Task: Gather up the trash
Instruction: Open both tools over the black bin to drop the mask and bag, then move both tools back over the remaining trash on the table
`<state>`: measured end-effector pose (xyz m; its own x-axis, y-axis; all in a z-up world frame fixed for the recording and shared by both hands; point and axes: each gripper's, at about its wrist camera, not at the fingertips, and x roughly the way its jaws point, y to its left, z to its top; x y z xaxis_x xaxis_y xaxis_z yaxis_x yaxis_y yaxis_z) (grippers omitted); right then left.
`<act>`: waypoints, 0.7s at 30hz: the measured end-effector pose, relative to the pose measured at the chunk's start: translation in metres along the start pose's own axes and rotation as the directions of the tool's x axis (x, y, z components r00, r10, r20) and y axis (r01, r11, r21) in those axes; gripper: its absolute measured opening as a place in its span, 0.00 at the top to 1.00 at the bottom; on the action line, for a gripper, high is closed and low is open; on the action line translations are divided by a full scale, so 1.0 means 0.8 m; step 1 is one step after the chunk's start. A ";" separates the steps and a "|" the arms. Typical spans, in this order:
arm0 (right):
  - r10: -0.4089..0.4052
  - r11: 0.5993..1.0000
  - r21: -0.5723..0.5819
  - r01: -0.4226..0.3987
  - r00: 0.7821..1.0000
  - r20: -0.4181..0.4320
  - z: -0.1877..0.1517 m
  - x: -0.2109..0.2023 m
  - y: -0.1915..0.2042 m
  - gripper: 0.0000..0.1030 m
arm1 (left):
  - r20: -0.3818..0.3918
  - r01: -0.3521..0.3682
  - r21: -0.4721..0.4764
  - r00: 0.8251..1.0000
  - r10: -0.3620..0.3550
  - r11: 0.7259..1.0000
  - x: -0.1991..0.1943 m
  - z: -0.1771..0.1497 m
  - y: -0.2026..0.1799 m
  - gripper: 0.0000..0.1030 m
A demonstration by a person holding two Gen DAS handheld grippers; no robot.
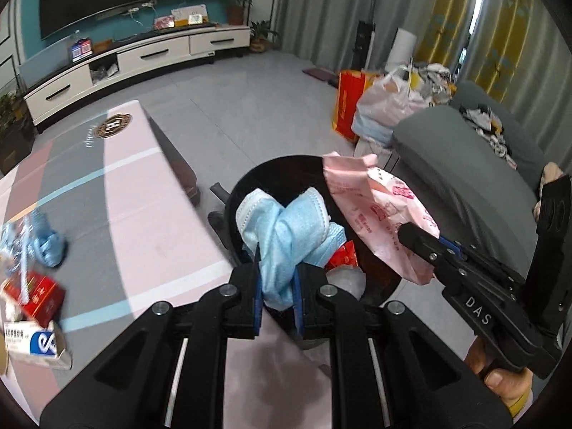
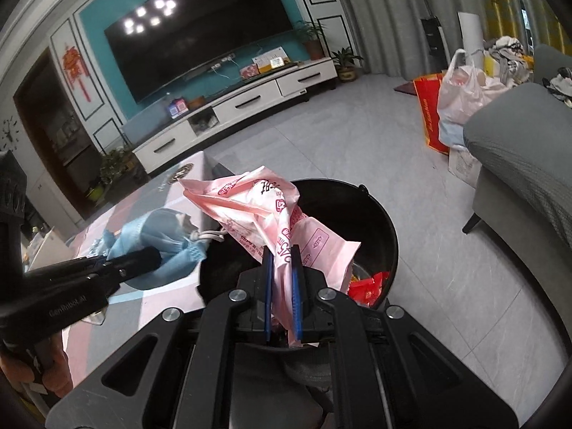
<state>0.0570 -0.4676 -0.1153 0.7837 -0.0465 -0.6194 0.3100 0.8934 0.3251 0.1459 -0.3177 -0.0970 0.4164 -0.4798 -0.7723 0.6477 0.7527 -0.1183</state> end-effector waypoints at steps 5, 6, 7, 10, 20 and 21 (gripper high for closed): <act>0.003 0.997 0.075 -0.001 1.000 -0.031 0.004 0.026 -0.019 0.69 | -0.011 -0.005 0.024 1.000 0.005 1.000 0.021 0.007 -0.012 0.54; 0.006 0.996 0.093 -0.003 0.999 -0.032 0.003 0.028 -0.022 0.59 | -0.005 -0.001 0.026 1.000 0.001 1.000 0.021 0.006 -0.012 0.47; 0.007 0.994 0.108 -0.004 0.999 -0.031 0.002 0.029 -0.026 0.55 | -0.001 0.010 0.030 1.000 -0.010 1.000 0.020 0.004 -0.011 0.44; 0.010 0.992 0.125 -0.006 0.999 -0.033 -0.002 0.024 -0.029 0.53 | 0.003 -0.001 0.025 1.000 0.001 1.000 0.014 -0.003 -0.004 0.38; 0.032 0.993 0.117 -0.022 0.996 -0.084 -0.035 -0.003 -0.018 0.51 | -0.025 -0.046 -0.087 0.999 0.044 0.995 -0.041 -0.072 0.056 0.25; 0.035 0.993 0.114 -0.024 0.995 -0.092 -0.039 -0.005 -0.015 0.51 | -0.027 -0.056 -0.101 0.998 0.054 0.993 -0.050 -0.084 0.062 0.23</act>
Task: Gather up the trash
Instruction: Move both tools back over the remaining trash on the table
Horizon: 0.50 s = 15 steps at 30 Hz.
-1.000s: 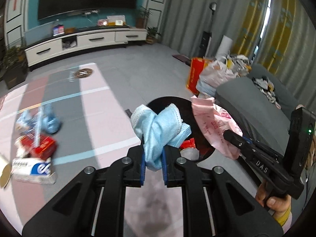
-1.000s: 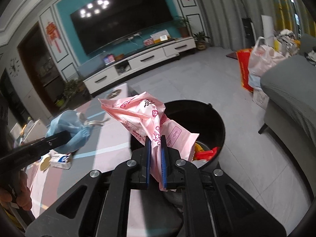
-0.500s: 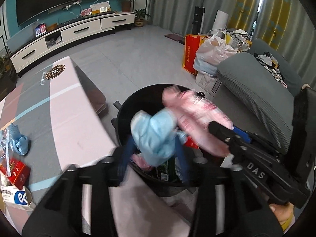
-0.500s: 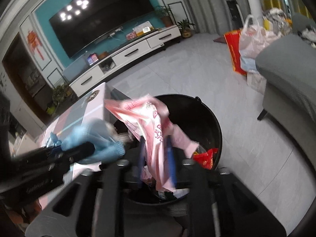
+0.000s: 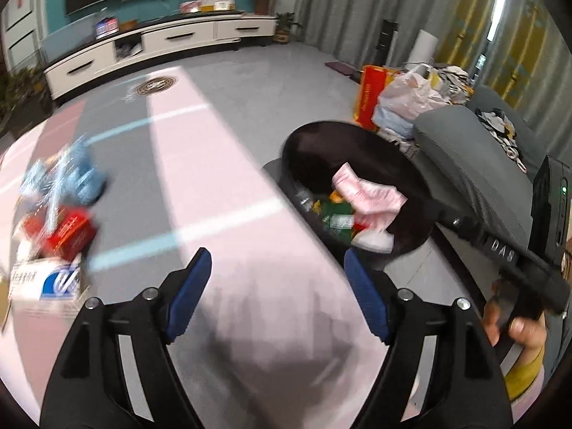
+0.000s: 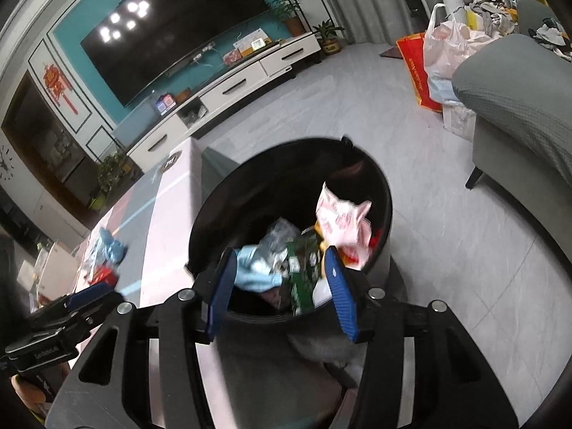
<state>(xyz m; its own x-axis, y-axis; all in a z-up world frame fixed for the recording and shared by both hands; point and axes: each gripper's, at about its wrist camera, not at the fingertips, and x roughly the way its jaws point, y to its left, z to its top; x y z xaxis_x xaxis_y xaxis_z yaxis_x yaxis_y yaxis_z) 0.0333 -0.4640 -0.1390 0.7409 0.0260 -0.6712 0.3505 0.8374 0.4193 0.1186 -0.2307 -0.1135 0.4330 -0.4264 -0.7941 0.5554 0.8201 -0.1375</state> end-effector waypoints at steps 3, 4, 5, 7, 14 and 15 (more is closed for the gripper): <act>0.014 1.000 -0.018 -0.014 0.999 -0.040 -0.017 -0.001 0.012 0.50 | -0.001 -0.025 -0.035 1.000 0.025 0.999 -0.031 -0.033 0.026 0.21; 0.017 0.999 -0.029 -0.018 0.998 -0.052 -0.022 -0.001 0.018 0.50 | -0.002 -0.039 -0.046 0.999 0.039 0.998 -0.041 -0.045 0.037 0.20; 0.023 0.999 -0.045 -0.027 0.997 -0.068 -0.030 -0.001 0.028 0.50 | -0.003 -0.050 -0.056 0.999 0.050 0.997 -0.049 -0.054 0.044 0.19; 0.043 0.996 -0.080 -0.051 0.994 -0.101 -0.042 0.000 0.048 0.50 | -0.003 -0.071 -0.084 0.997 0.071 0.994 -0.071 -0.077 0.067 0.18; 0.117 0.952 -0.258 -0.163 0.976 -0.184 -0.074 0.004 0.142 0.50 | 0.004 -0.166 -0.282 0.985 0.175 0.945 -0.141 -0.142 0.171 0.17; 0.130 0.938 -0.294 -0.184 0.972 -0.194 -0.080 0.004 0.160 0.51 | 0.006 -0.182 -0.315 0.981 0.194 0.932 -0.150 -0.150 0.185 0.17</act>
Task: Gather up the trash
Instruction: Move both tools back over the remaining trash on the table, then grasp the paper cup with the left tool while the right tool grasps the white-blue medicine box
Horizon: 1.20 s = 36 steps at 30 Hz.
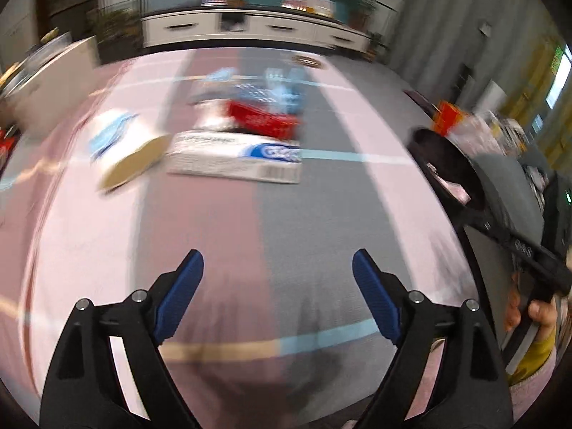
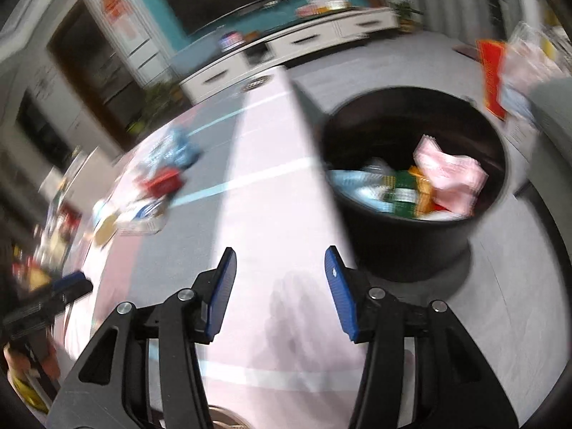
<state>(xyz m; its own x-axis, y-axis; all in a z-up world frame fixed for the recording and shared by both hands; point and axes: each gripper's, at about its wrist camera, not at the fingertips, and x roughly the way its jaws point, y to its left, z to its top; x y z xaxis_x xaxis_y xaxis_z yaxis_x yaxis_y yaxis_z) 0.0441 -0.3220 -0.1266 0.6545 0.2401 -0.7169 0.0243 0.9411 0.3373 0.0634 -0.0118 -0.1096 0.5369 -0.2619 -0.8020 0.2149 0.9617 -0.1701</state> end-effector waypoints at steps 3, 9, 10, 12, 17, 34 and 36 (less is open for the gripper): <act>0.028 0.994 -0.104 -0.030 0.999 -0.018 0.002 0.010 0.044 0.51 | 0.026 -0.053 -0.091 0.998 0.055 0.994 -0.020 -0.008 0.053 0.16; 0.083 0.960 -0.260 -0.102 0.993 -0.084 0.005 0.045 0.120 0.50 | 0.036 -0.099 -0.243 0.993 0.111 0.965 -0.038 -0.021 0.131 0.15; 0.090 0.955 -0.275 -0.112 0.992 -0.094 0.007 0.053 0.130 0.50 | 0.036 -0.095 -0.259 0.993 0.108 0.961 -0.039 -0.025 0.140 0.15; 0.104 0.946 -0.295 -0.135 0.988 -0.117 0.009 0.069 0.145 0.50 | 0.028 -0.088 -0.300 0.994 0.101 0.950 -0.037 -0.031 0.156 0.15; 0.084 0.921 -0.368 -0.131 0.987 -0.139 0.023 0.116 0.184 0.50 | 0.030 -0.081 -0.339 0.995 0.097 0.937 -0.027 -0.033 0.171 0.15; 0.111 0.890 -0.402 -0.215 0.958 -0.266 0.038 0.204 0.229 0.50 | 0.084 -0.088 -0.337 0.989 0.123 0.937 0.066 0.100 0.199 0.15; 0.160 0.864 -0.414 -0.286 0.936 -0.314 0.024 0.195 0.241 0.50 | 0.078 -0.092 -0.336 0.989 0.125 0.937 0.071 0.101 0.201 0.15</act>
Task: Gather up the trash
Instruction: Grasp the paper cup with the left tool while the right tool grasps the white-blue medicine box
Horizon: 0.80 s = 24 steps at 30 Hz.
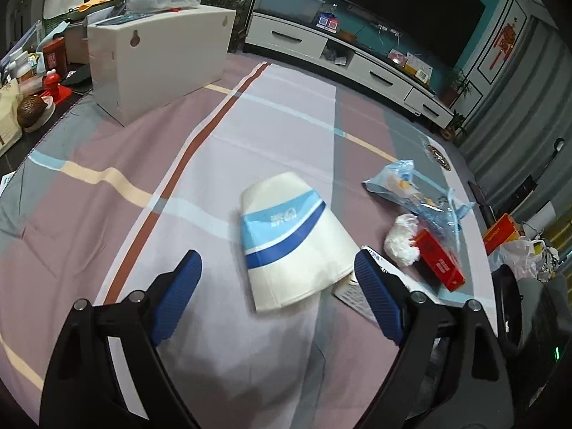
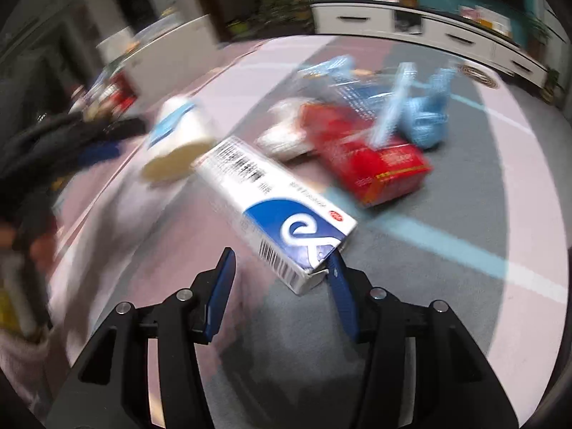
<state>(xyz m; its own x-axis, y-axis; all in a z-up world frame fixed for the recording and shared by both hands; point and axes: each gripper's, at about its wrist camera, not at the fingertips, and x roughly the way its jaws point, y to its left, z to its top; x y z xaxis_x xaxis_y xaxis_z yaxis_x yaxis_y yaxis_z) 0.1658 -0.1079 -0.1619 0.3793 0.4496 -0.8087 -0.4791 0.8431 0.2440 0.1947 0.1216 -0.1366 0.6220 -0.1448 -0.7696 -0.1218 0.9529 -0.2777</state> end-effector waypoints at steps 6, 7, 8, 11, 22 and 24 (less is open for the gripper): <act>-0.005 1.000 -0.029 0.006 1.000 0.028 -0.002 -0.025 0.012 0.49 | -0.037 0.014 -0.049 0.999 -0.016 0.999 0.016 0.004 0.016 0.15; -0.068 0.997 -0.023 0.069 0.997 0.048 0.002 -0.029 0.008 0.49 | -0.045 0.020 -0.057 0.999 -0.022 0.998 0.019 0.005 0.017 0.15; -0.098 0.995 -0.013 0.098 0.994 0.050 0.005 -0.029 0.004 0.46 | -0.051 0.024 -0.065 0.998 -0.027 0.998 0.022 0.005 0.016 0.15; -0.097 0.995 -0.014 0.098 0.994 0.049 0.012 -0.026 0.003 0.44 | -0.066 0.027 -0.075 0.997 -0.032 0.997 0.032 0.007 0.015 0.15; -0.110 0.989 -0.097 0.110 0.994 0.005 0.037 0.037 0.028 0.42 | -0.078 0.079 -0.123 0.993 -0.089 0.989 0.043 0.007 0.011 0.53; -0.118 0.987 -0.105 0.118 0.993 0.001 0.038 0.041 0.031 0.42 | -0.069 0.070 -0.119 0.994 -0.079 0.990 0.041 0.008 0.007 0.56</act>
<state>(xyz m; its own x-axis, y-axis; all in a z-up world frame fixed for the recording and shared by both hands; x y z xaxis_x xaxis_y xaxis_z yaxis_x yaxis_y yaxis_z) 0.1903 -0.0632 -0.1662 0.4343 0.3473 -0.8312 -0.5120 0.8543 0.0895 0.2190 0.1240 -0.1595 0.5744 -0.2373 -0.7834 -0.1691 0.9020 -0.3972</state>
